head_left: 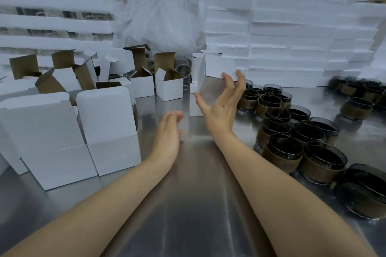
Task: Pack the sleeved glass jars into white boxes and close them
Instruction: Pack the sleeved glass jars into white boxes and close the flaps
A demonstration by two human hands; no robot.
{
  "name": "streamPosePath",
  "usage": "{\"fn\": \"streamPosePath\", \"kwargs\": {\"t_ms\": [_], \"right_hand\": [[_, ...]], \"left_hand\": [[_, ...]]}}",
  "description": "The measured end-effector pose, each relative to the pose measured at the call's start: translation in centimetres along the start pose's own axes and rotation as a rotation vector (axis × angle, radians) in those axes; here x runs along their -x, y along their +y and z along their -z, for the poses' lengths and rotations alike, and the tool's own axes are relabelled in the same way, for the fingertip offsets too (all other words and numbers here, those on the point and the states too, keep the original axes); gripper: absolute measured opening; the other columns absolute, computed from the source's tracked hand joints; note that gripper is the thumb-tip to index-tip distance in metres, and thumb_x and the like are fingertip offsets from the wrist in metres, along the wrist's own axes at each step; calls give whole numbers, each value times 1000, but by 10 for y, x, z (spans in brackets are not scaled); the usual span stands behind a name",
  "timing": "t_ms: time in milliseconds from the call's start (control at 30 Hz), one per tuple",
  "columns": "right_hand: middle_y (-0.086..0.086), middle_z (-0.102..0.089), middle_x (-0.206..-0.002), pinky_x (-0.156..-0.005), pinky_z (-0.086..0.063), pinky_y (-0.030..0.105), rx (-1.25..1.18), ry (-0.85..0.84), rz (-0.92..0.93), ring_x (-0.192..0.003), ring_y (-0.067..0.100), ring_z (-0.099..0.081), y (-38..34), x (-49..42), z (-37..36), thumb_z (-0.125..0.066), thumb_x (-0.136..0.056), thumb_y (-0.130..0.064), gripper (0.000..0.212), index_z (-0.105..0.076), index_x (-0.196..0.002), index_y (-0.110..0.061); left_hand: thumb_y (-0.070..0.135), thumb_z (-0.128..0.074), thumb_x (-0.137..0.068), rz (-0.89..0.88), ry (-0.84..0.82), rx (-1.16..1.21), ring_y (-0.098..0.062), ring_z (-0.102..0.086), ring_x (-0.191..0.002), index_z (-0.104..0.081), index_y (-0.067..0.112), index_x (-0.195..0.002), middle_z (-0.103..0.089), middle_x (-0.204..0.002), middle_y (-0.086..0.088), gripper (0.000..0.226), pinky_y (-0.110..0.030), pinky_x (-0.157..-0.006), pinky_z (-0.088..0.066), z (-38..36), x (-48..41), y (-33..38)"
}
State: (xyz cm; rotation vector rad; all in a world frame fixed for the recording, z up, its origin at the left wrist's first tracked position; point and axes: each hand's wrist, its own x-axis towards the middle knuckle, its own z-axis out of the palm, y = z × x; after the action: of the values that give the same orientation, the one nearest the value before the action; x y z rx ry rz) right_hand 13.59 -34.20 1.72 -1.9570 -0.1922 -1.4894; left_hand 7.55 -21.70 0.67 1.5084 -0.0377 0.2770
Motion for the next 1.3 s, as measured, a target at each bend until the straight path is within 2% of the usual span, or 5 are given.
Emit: {"fn": "streamPosePath", "kwargs": {"t_ms": [467,733,833,967,1300], "right_hand": [[5,-4,-162,-97,-45,42,290,-310,-30,-140,30,-23,24,-12,-25,-44,-100,-36,60,-17,-153,-27],[26,-44,-140,-96,-43,46,206,-241,186,-119,42,-50,-6,-9,-18,-57,-79,3,58,-53,-136,-9],[17,-57,-117,-72,-52,42,-8,-582,336,-93,36,-61,-36,14,-30,-56,-75,3,46,-62,-120,-5],[14,-52,-124,-82,-47,43,90,-917,74,-102,34,-58,-46,21,-67,-49,-90,-7,40,-49,-130,-8],[13,-57,-92,-61,-40,36,455,-821,-48,-81,28,-57,-22,1,-132,-39,-91,0,79,8,-153,-17]], "left_hand": [[30,-30,-103,38,-35,-30,-13,-60,-100,-64,32,-85,-60,-110,12,38,-24,-82,-44,3,1,-1],[27,-31,-101,54,5,-45,-11,-61,-96,-61,35,-88,-57,-116,9,34,-27,-82,-47,2,2,0],[27,-32,-100,93,86,-43,-13,-59,-92,-48,30,-88,-58,-95,4,20,-33,-79,-48,2,-3,0],[27,-34,-100,168,182,22,-14,-58,-91,-44,25,-101,-60,-95,0,10,-31,-76,-46,5,-7,-1],[30,-36,-99,152,87,6,-10,-56,-105,-43,34,-116,-57,-116,6,18,-29,-89,-44,6,-12,-11]]}}
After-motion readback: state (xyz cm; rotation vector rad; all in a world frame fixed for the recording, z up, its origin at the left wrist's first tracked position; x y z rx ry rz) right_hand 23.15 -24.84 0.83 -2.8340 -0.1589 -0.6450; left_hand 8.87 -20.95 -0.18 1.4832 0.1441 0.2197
